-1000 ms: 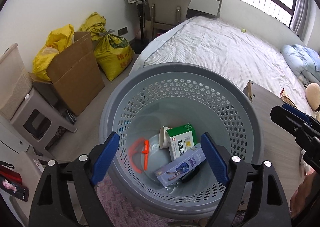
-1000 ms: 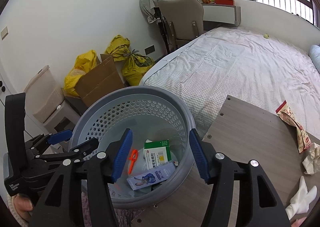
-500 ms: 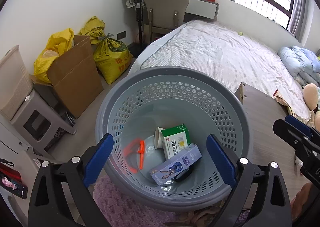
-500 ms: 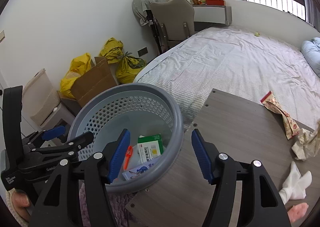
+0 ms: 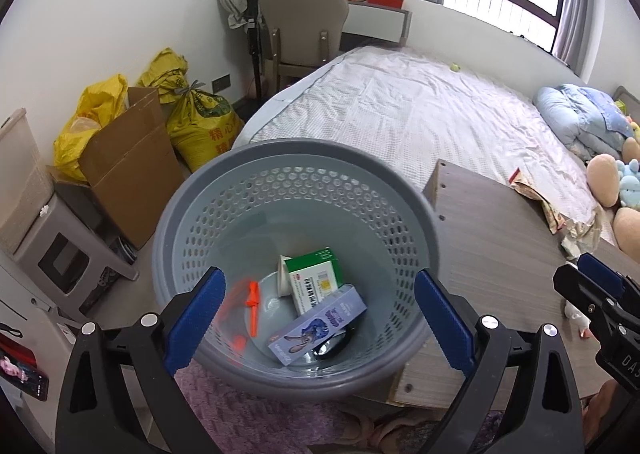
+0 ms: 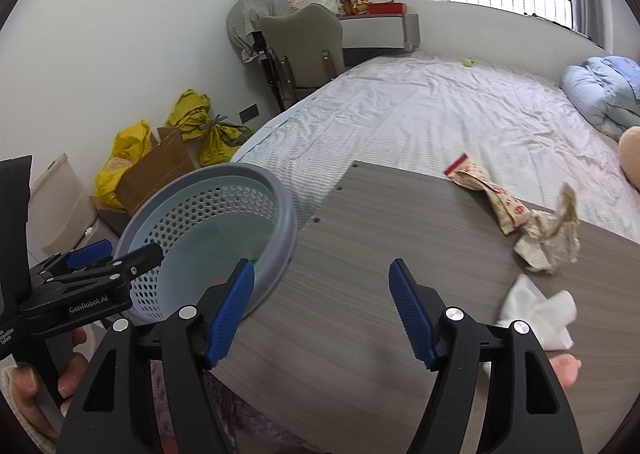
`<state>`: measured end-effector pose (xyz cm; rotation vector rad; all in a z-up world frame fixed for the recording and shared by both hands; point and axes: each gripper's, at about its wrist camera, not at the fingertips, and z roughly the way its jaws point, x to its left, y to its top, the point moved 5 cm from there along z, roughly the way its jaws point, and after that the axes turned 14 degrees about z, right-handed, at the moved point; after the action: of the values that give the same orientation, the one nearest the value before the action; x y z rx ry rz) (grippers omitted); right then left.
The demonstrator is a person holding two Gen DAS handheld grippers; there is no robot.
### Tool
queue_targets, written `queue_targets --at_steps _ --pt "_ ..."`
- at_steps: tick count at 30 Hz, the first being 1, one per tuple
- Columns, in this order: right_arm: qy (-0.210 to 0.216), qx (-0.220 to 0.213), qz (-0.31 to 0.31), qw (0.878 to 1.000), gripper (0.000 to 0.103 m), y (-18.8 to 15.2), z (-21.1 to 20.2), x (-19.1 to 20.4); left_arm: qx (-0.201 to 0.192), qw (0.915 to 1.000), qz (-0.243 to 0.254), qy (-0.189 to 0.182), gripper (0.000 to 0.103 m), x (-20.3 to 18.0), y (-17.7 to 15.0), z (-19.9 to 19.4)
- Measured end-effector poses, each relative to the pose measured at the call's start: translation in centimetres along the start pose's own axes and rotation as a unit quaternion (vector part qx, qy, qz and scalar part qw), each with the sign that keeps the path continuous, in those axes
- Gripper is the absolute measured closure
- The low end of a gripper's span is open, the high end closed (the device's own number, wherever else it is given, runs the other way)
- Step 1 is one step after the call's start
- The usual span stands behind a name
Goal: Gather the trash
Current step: 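Withdraw both open tools from the basket back over the table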
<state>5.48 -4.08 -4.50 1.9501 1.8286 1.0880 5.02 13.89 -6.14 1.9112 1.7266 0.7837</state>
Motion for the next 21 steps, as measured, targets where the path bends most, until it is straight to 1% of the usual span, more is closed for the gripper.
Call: queue_targets --at_steps 5,10,14,21 --pt "-0.018 -0.012 0.016 1.0 0.036 -0.2 -1.8 -2.7 -0.015 0.9997 0.013 -0.01 0.009 -2.3 0.7 -0.8" --pt "-0.042 -0.029 0.034 0.998 0.036 -0.4 -4.1 -6.0 -0.02 0.999 0.031 -0.026 0.009 -5.5 1.1 -1.1" --pt "-0.064 -0.038 0.047 0.996 0.036 -0.4 -5.6 -8.5 -0.017 0.9979 0.048 -0.041 0.009 -8.1 1.4 -1.0" --pt "-0.105 -0.058 0.088 0.989 0.036 -0.7 -8.6 -14.0 -0.014 0.9937 0.09 -0.066 0.009 -12.8 1.9 -0.8"
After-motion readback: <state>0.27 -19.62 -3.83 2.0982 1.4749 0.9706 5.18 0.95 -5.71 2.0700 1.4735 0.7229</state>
